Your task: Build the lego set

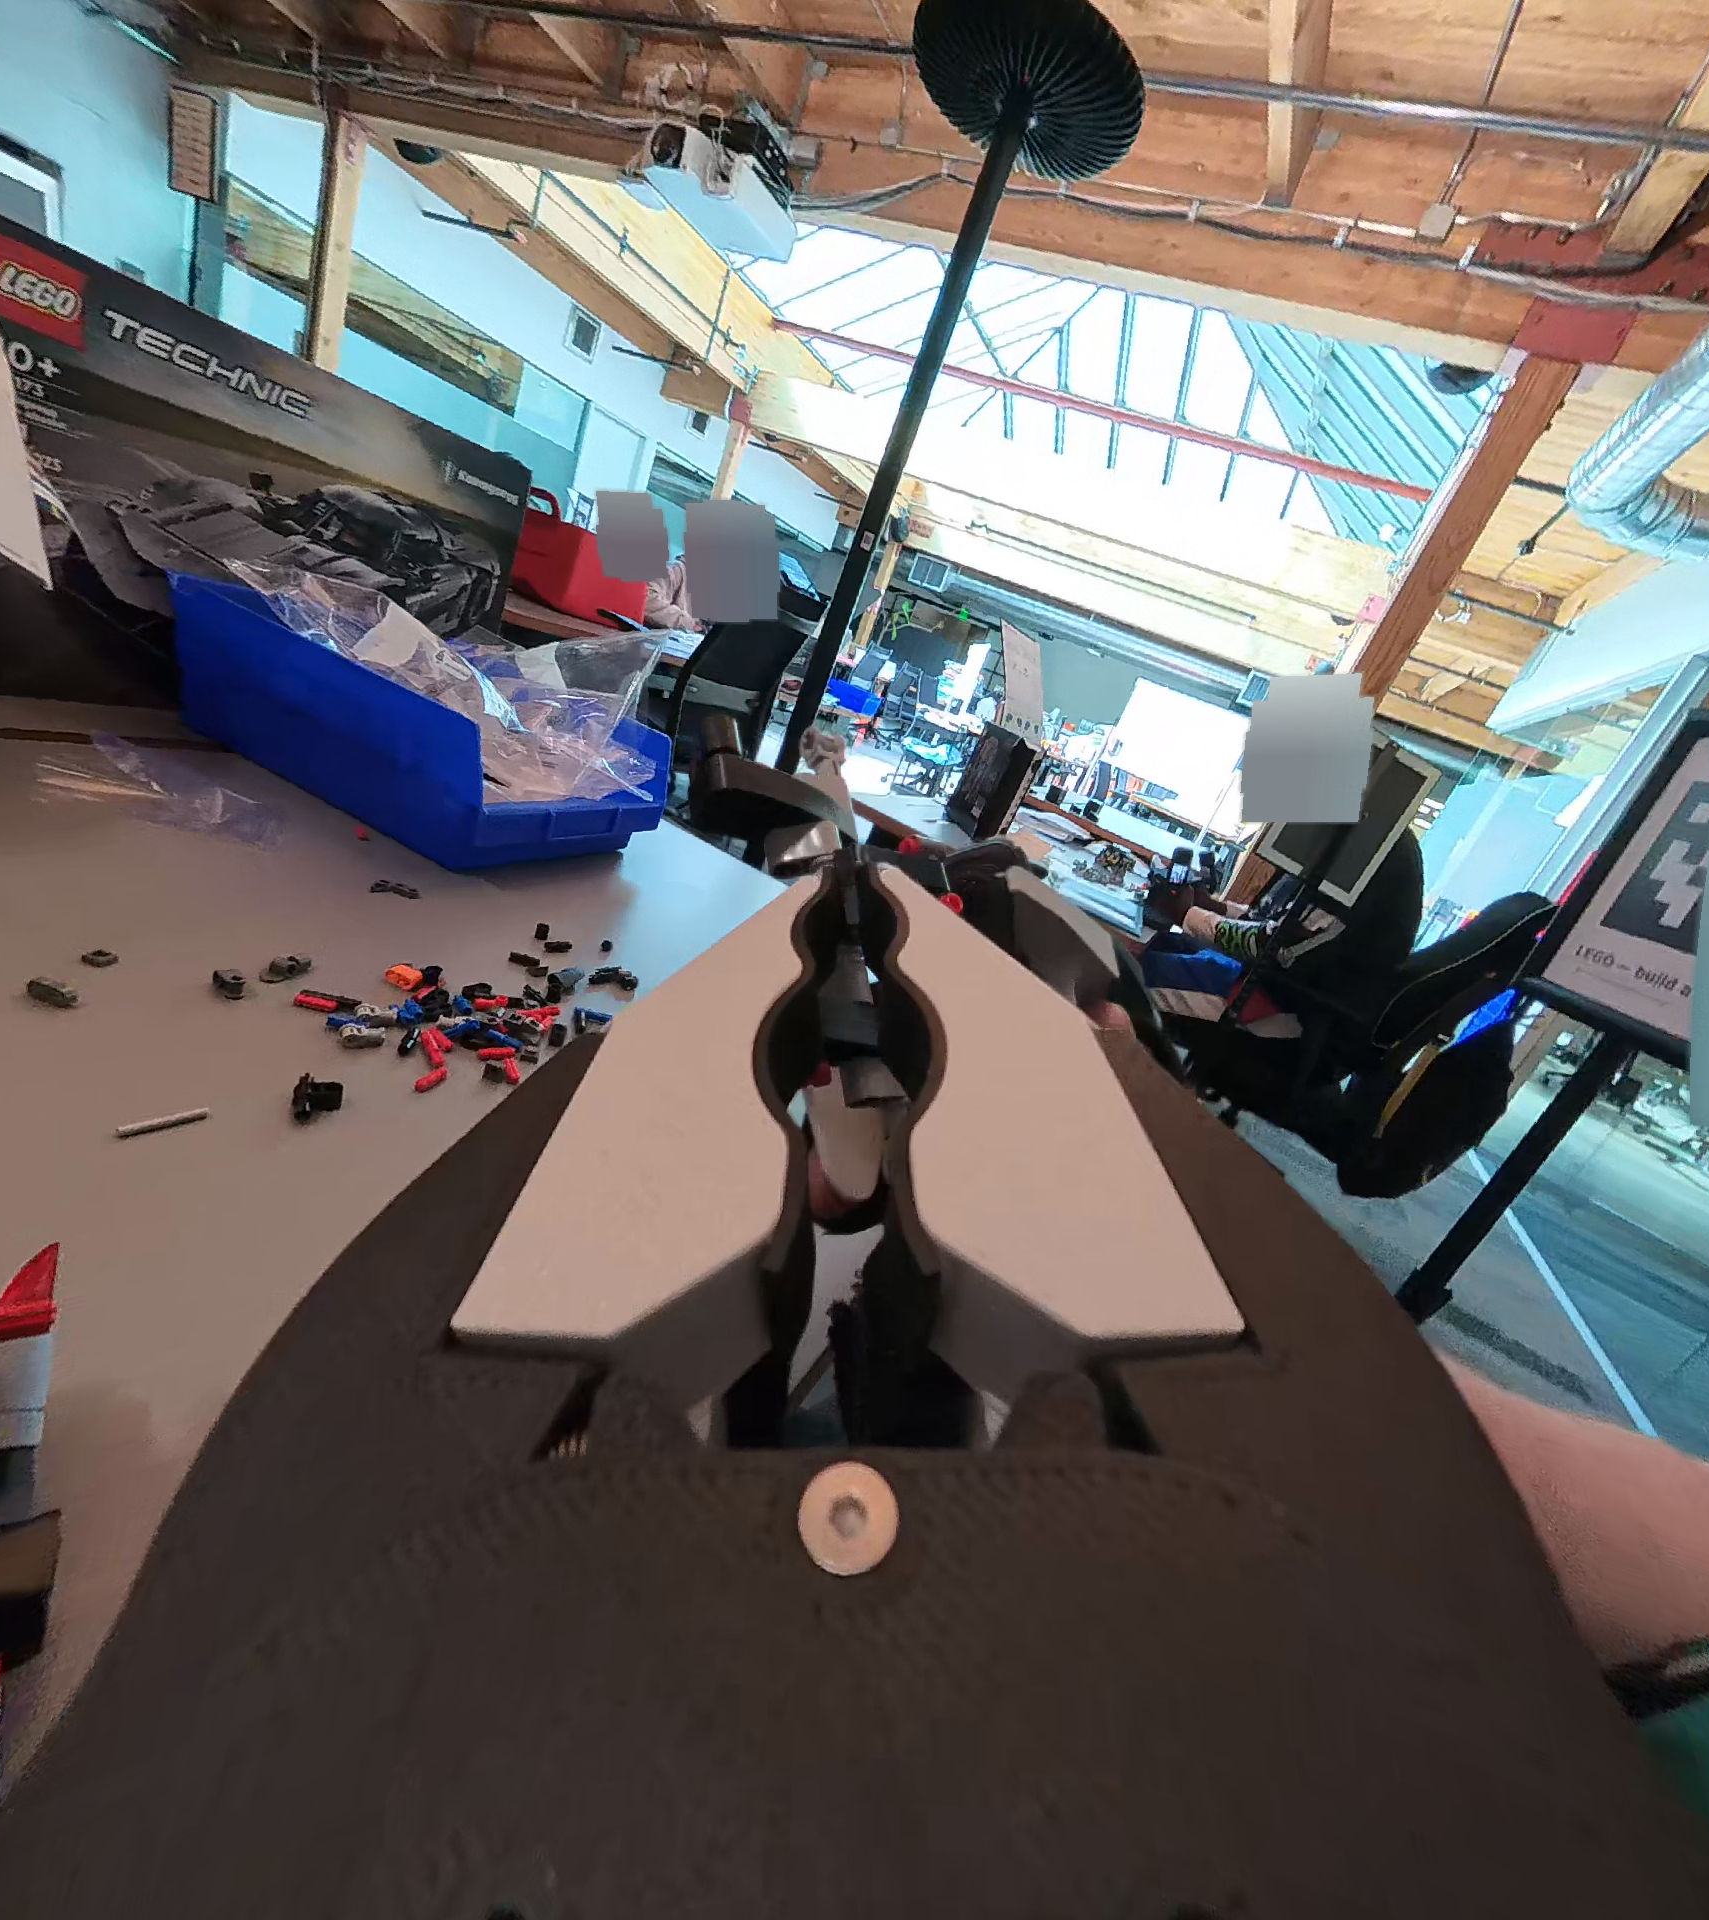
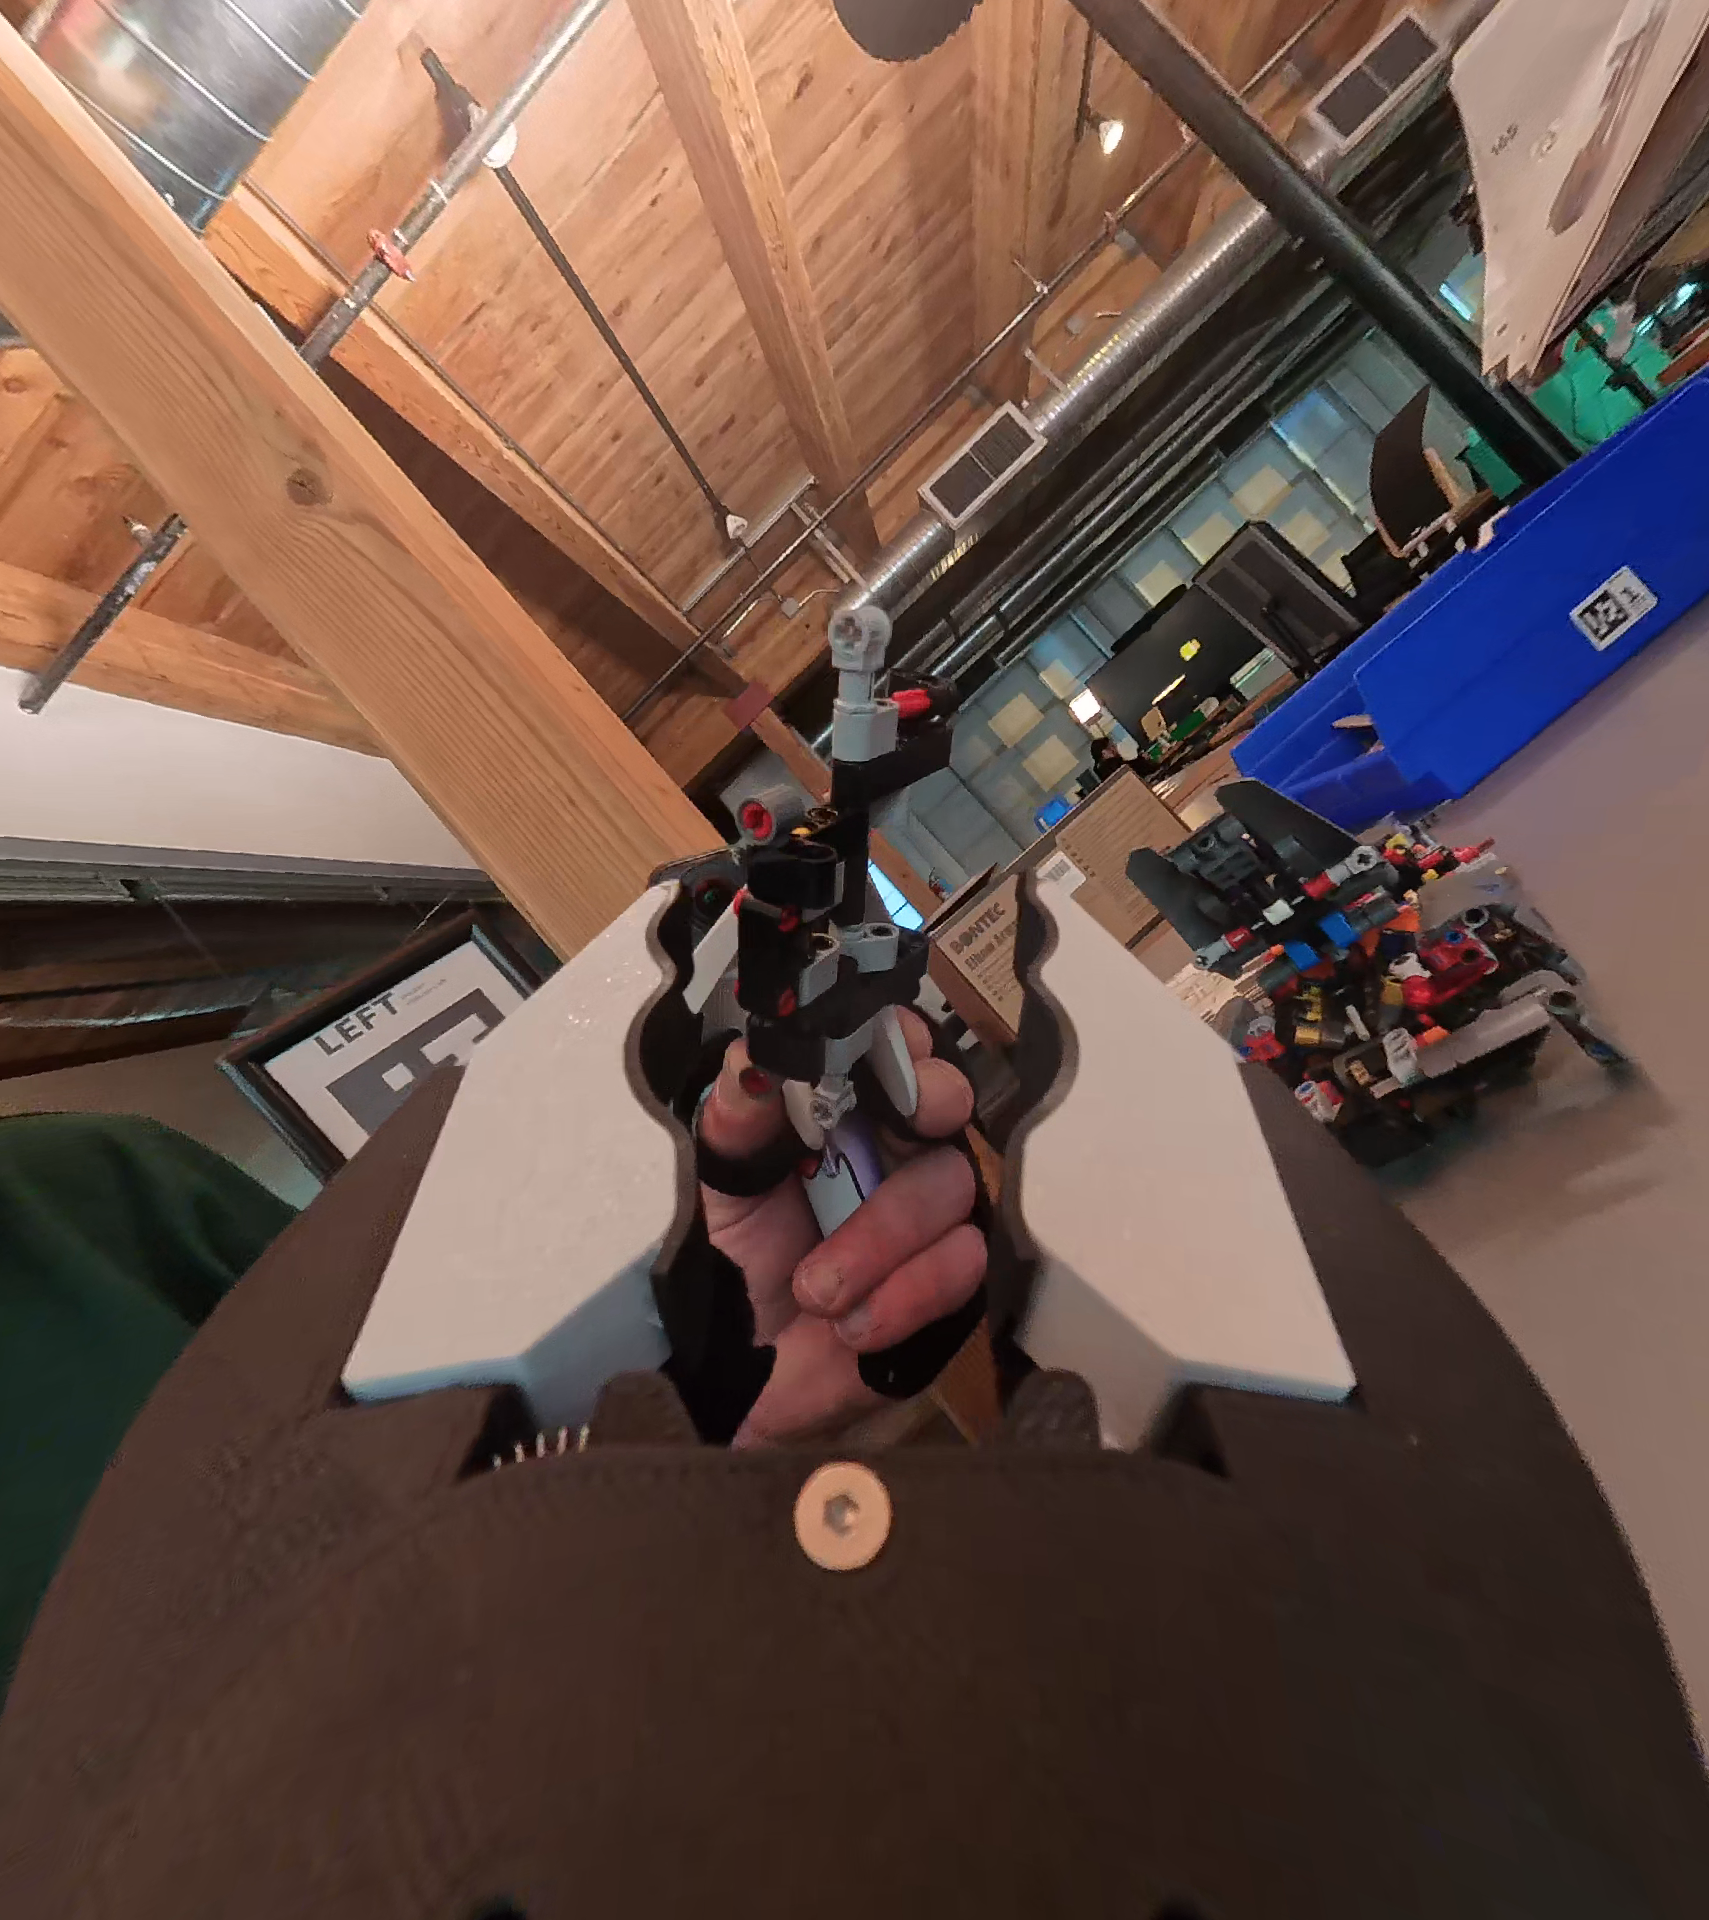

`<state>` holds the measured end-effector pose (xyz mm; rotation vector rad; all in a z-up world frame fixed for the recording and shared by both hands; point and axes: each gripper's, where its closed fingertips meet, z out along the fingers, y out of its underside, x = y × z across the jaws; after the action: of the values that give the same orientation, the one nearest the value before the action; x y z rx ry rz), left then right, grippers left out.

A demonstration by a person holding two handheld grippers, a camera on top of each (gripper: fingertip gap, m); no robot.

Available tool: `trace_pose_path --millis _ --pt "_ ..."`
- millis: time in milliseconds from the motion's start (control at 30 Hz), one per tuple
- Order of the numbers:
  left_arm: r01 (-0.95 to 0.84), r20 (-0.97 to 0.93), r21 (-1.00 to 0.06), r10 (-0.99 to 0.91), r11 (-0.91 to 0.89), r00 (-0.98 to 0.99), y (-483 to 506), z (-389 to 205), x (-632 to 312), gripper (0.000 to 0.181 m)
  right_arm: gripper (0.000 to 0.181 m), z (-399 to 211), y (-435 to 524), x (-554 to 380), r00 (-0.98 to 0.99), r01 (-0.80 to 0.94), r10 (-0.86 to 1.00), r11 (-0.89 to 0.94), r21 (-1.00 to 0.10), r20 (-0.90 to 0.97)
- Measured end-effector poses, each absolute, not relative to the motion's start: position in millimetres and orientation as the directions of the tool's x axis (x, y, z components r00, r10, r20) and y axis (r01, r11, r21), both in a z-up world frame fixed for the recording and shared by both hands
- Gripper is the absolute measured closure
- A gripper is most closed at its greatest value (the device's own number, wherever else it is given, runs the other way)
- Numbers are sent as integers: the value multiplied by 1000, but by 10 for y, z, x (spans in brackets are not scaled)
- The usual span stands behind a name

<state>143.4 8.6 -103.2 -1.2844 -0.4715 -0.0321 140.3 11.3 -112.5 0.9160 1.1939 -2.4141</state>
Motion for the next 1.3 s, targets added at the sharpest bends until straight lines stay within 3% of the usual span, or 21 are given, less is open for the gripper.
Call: trace_pose_path --millis 300,567,767,1300 --pt "302 356 -917 191 262 915 303 -1065 1485 180 162 -1076 236 1473 -761 500 54 -587 -637 -647" --pt "360 418 -881 149 306 896 346 -1037 1432 180 145 -1072 426 1467 -736 473 117 -616 -630 -667" --pt "450 506 -820 84 353 858 317 -1033 1361 180 156 -1079 490 1531 -742 461 120 -623 -631 -660" --pt "359 432 -867 158 346 888 228 -916 1306 180 161 -913 368 1457 -760 442 136 -610 -658 -636"
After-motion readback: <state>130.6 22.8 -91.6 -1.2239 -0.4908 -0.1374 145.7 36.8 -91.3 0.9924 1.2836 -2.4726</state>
